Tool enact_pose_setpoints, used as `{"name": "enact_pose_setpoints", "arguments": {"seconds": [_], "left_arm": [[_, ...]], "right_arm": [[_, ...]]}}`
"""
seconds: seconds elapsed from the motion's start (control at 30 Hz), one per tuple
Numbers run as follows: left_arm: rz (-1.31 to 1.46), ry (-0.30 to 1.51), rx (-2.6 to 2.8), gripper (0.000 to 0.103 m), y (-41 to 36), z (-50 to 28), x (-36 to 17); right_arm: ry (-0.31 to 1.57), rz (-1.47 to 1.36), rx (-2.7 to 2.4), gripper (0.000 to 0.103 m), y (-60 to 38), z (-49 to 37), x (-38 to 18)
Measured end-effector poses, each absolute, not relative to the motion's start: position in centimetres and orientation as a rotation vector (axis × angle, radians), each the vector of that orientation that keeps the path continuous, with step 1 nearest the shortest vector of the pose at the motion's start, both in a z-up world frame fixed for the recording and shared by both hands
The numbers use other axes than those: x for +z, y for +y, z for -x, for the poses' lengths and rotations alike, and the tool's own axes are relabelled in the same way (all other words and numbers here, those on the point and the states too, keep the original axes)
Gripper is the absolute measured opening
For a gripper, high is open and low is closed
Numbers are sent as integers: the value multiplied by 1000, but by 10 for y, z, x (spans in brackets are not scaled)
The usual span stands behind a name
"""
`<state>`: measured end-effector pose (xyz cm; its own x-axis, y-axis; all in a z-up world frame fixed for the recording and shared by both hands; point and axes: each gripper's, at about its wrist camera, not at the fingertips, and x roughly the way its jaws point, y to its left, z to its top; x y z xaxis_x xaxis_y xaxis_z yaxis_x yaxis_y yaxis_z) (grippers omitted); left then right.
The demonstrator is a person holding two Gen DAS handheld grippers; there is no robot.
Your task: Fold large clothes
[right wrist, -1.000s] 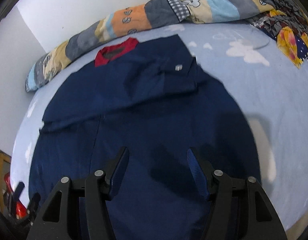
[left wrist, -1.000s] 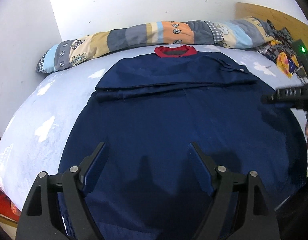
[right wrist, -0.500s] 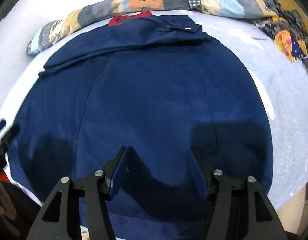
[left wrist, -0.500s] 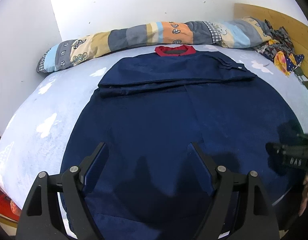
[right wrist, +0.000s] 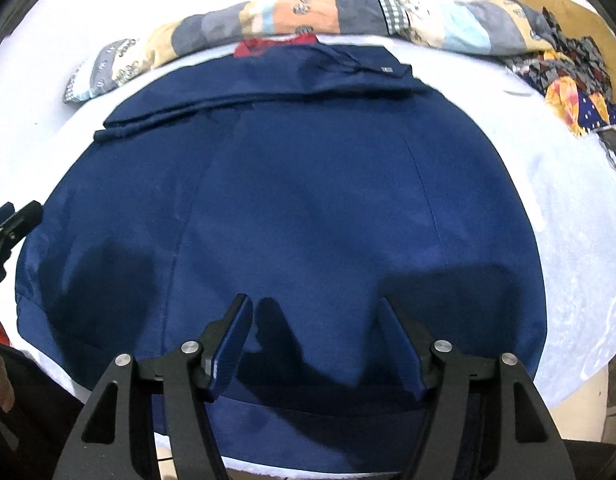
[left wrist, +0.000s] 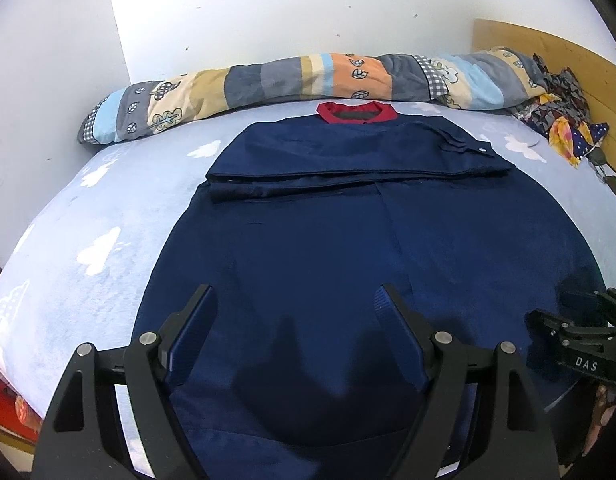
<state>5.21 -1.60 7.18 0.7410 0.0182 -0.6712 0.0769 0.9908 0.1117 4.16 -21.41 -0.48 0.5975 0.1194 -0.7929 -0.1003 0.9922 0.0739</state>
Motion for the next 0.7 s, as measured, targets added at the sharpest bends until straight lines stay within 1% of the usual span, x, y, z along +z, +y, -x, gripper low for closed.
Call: {"name": "enact_pose_setpoints", "arguments": {"seconds": [0.33, 0.7], "left_arm": [[-122, 729, -30, 81, -14, -52, 75], [-148, 773, -34, 81, -14, -58, 63]], "right_arm": [[910, 45, 152, 68, -200, -41, -7], [959, 7, 163, 68, -201, -45, -18]]}}
